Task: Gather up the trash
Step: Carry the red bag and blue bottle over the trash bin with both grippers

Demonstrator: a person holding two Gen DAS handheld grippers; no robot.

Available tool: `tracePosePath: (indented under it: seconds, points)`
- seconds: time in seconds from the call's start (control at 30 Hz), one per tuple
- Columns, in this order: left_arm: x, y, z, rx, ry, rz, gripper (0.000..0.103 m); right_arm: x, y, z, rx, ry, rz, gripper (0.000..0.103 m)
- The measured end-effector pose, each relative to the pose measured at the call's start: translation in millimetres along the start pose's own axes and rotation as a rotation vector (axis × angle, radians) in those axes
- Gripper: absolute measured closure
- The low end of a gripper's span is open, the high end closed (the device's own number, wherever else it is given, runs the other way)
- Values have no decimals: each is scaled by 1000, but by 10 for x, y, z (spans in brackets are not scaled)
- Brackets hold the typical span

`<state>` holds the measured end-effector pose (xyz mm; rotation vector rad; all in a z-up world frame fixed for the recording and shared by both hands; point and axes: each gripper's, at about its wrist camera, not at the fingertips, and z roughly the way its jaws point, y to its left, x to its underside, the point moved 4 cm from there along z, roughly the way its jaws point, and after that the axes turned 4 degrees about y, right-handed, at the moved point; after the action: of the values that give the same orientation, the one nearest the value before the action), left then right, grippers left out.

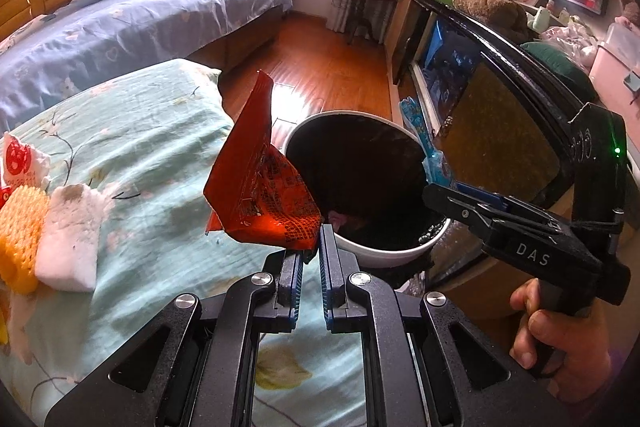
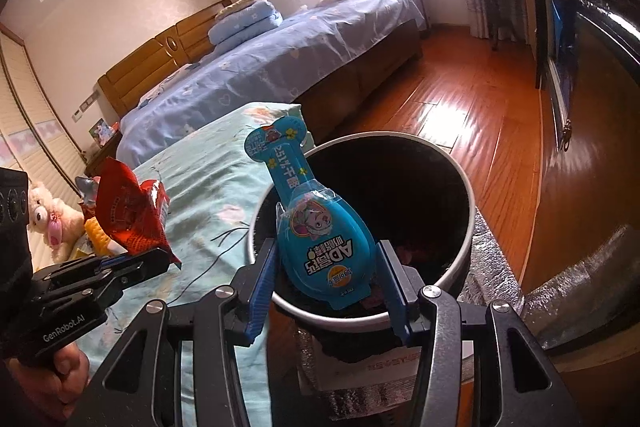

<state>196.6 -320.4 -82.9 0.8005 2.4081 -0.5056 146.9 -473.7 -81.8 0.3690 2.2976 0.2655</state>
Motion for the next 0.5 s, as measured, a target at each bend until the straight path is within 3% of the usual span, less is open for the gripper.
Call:
tracePosePath:
  seconds: [0.5]
  points:
    - [-234,-156,323,36,36,24,96,-157,-227,186,50,11,8,53]
